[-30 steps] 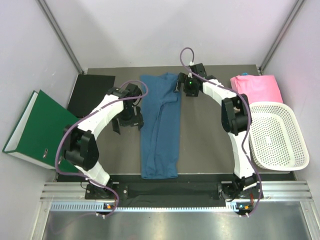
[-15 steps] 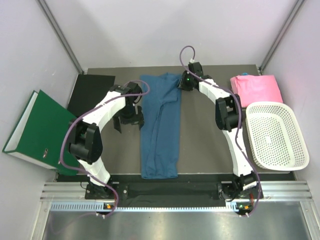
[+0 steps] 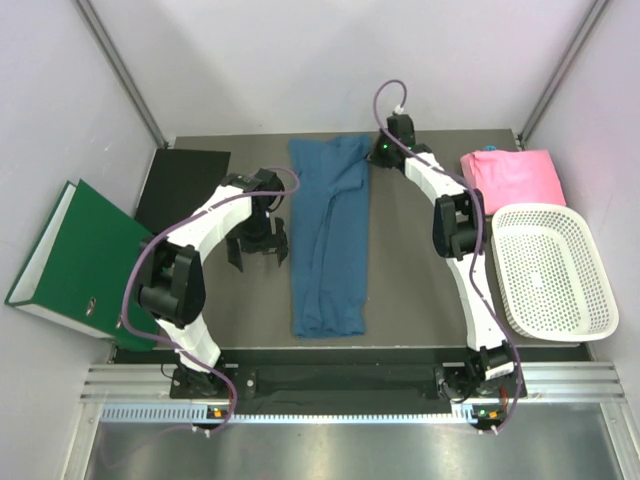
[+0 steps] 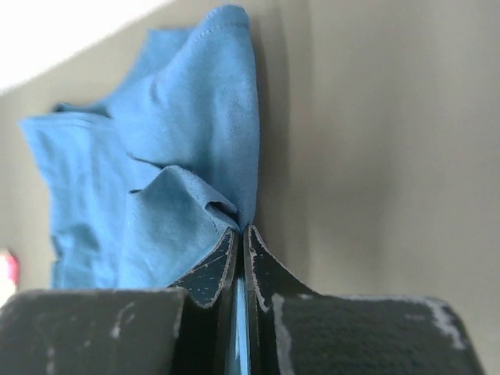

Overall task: Fold and stack the t-shirts
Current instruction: Grab the bottom of the folded rectangular tshirt with both arms

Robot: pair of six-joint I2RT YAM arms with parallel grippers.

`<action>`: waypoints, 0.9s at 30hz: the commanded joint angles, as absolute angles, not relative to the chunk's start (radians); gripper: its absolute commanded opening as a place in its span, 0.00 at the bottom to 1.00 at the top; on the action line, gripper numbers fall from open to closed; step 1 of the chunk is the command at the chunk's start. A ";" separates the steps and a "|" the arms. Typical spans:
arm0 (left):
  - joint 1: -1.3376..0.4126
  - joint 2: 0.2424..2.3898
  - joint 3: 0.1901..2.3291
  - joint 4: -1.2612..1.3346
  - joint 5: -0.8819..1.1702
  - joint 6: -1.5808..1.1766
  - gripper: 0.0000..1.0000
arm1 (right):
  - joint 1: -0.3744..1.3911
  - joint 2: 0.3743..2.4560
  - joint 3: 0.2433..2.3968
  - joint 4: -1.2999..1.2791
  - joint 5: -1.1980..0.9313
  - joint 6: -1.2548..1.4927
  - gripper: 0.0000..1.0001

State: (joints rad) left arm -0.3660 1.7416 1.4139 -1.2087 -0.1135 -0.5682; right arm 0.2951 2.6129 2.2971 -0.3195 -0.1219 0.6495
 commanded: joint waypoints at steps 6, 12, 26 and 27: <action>-0.353 1.687 1.416 -1.151 -0.068 -0.499 0.98 | 0.221 2.521 2.277 -0.222 -0.117 0.597 0.73; -0.353 1.692 1.379 -1.079 -0.005 -0.483 0.98 | 0.294 2.156 1.876 -0.290 -0.127 0.497 0.99; -0.296 1.740 1.284 -0.993 0.093 -0.463 0.98 | 0.824 1.775 1.583 -0.693 0.055 0.267 0.64; -0.279 1.746 1.281 -0.989 0.098 -0.465 0.98 | 0.842 1.776 1.580 -0.713 0.055 0.265 0.64</action>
